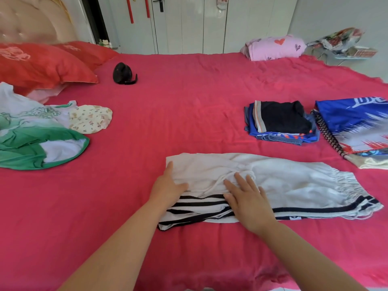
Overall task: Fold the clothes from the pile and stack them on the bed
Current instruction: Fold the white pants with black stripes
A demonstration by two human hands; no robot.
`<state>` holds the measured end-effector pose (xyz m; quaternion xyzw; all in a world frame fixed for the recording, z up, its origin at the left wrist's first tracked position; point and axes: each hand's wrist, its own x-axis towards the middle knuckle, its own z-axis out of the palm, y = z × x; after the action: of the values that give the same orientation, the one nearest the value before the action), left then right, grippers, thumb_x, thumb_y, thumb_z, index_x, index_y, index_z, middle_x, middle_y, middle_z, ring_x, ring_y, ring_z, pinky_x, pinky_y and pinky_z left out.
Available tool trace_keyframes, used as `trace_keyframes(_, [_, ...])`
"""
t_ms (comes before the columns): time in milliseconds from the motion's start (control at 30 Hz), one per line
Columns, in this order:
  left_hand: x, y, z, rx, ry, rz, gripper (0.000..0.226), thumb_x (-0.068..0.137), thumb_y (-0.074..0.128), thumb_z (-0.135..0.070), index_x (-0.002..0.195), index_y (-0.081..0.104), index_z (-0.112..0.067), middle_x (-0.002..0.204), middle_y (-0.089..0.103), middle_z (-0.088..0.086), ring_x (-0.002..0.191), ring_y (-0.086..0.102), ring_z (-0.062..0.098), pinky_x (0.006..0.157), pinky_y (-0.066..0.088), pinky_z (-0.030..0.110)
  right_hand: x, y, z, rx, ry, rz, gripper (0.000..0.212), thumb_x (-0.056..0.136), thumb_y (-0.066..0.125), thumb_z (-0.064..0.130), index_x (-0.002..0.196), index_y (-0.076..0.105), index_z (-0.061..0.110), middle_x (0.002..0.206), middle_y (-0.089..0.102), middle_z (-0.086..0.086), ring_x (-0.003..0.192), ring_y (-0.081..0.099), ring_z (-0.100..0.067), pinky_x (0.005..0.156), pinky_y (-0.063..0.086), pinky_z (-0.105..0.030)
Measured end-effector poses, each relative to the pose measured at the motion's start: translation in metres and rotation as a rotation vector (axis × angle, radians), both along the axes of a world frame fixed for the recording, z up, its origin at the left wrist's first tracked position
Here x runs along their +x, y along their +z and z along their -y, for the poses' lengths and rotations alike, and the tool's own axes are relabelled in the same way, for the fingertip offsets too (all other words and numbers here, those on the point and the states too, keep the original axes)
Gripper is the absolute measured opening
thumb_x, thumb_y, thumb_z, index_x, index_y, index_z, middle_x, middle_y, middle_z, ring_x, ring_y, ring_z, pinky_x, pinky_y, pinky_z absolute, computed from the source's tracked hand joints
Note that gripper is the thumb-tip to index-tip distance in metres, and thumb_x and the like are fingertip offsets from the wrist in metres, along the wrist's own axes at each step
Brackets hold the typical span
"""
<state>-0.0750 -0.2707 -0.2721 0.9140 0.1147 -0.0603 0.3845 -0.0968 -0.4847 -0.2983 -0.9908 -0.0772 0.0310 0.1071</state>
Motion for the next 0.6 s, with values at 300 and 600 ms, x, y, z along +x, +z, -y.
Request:
trace_keyframes(300, [0.002,0.027,-0.035,0.127,-0.037,0.182,0.061,0.091,0.054,-0.013,0.146,0.027,-0.013,0.152,0.024,0.011,0.14,0.022,0.021,0.109,0.015,0.022,-0.001,0.008,-0.035,0.088,0.037,0.014,0.091,0.063,-0.015,0.064,0.145,0.018,0.041,0.158,0.001,0.004,0.145,-0.003,-0.022,0.114,0.016,-0.042])
trace_keyframes(600, [-0.02,0.08,-0.123,0.371,0.058,0.167,0.07,0.087,0.061,-0.014,0.147,0.025,-0.011,0.154,0.021,0.011,0.141,0.021,0.024,0.113,0.02,0.034,-0.005,0.016,-0.117,0.265,0.296,-0.088,0.066,0.088,0.013,0.067,0.146,0.017,0.036,0.158,0.004,0.001,0.145,-0.002,-0.021,0.116,0.012,-0.04])
